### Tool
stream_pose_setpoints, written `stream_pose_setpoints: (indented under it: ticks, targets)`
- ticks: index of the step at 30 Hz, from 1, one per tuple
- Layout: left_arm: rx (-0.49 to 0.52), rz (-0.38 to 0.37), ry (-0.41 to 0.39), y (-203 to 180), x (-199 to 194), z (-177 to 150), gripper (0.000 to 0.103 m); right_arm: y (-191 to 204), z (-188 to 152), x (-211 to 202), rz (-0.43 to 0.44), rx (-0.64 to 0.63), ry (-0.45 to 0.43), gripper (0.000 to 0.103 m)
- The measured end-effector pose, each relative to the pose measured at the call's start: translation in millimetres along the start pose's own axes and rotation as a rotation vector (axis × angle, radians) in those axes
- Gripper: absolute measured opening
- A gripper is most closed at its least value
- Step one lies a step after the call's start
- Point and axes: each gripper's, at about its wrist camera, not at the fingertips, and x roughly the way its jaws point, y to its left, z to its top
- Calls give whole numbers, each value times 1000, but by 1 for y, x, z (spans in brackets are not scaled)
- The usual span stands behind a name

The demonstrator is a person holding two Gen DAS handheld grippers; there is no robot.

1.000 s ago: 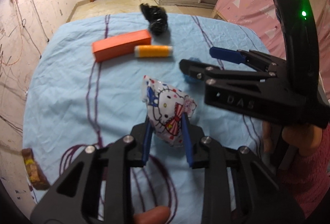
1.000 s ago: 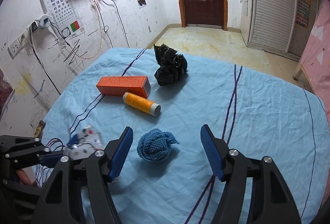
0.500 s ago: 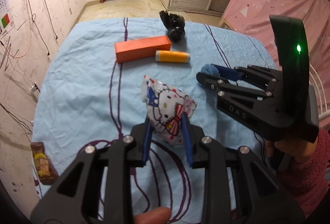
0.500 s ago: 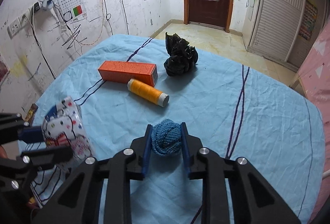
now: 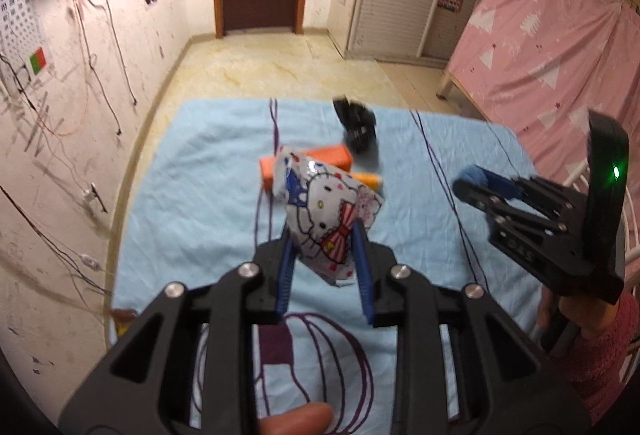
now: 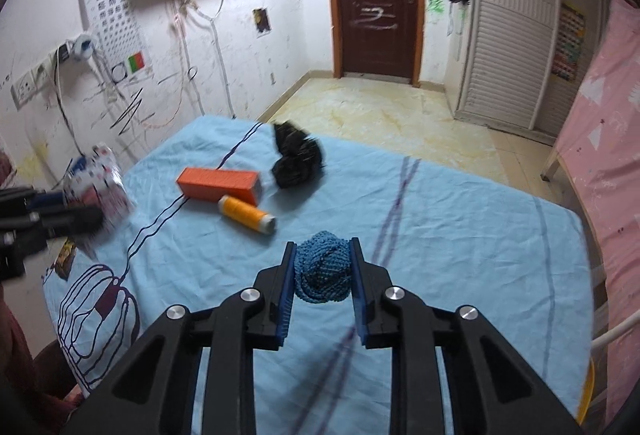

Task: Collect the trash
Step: 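Carry both items over the yellow basket and open both tools to drop them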

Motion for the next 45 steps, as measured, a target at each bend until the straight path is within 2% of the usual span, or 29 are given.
stream_pose_setpoints:
  ticks: [8,16,32,45]
  targets:
    - [36,23,-79,-21,-23,27,26,-46,-6,-34,-46,82,-71,18]
    - [108,-10,-106,-62,-28,37,26,-94,-19,-71,-104,166,-137,19]
    - [316,-125,-74,-187,-1,38,26,-195,-88,-130,-241,359,-190,19]
    - [444,-266,-9,-278,31,30,26,-255,-144,-141,-271,486,-191,19]
